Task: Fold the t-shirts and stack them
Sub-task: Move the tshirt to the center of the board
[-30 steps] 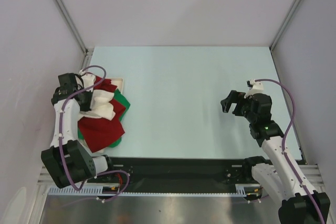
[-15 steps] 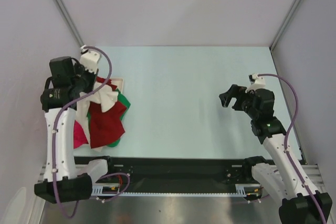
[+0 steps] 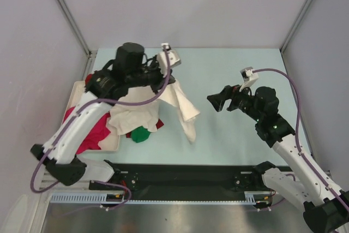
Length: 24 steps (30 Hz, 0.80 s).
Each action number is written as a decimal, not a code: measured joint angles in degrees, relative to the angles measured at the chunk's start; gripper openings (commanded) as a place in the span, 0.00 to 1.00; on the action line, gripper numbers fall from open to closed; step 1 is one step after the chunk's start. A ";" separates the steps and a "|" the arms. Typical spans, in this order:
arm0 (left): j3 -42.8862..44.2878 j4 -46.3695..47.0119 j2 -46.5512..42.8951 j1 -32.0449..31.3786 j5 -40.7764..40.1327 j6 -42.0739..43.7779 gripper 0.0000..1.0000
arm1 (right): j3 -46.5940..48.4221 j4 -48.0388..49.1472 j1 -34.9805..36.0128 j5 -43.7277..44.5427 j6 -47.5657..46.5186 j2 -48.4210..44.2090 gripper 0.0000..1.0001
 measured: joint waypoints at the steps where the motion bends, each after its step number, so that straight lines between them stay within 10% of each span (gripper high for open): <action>1: 0.00 0.63 1.86 -0.11 0.31 -0.22 0.00 | -0.02 -0.15 0.00 0.48 -0.04 -0.17 0.99; 4: -0.42 3.04 9.60 -0.04 1.31 -1.01 0.00 | 0.00 -1.53 -0.11 2.27 -0.46 -0.42 0.96; 8: -1.64 4.79 19.39 0.00 3.48 -1.18 0.78 | -0.07 -5.09 -0.13 4.81 -0.74 0.28 0.89; 10: -2.27 4.52 21.94 0.33 4.59 -1.27 0.99 | -0.46 -6.10 -0.13 5.49 -0.63 0.98 0.85; 15: -4.55 4.33 20.41 6.23 10.51 -2.08 1.00 | -2.86 -5.51 0.55 6.14 0.72 4.81 0.90; 24: -15.78 9.14 7.65 39.01 3.58 -3.89 1.00 | 0.50 -1.77 9.03 8.74 1.44 28.09 1.00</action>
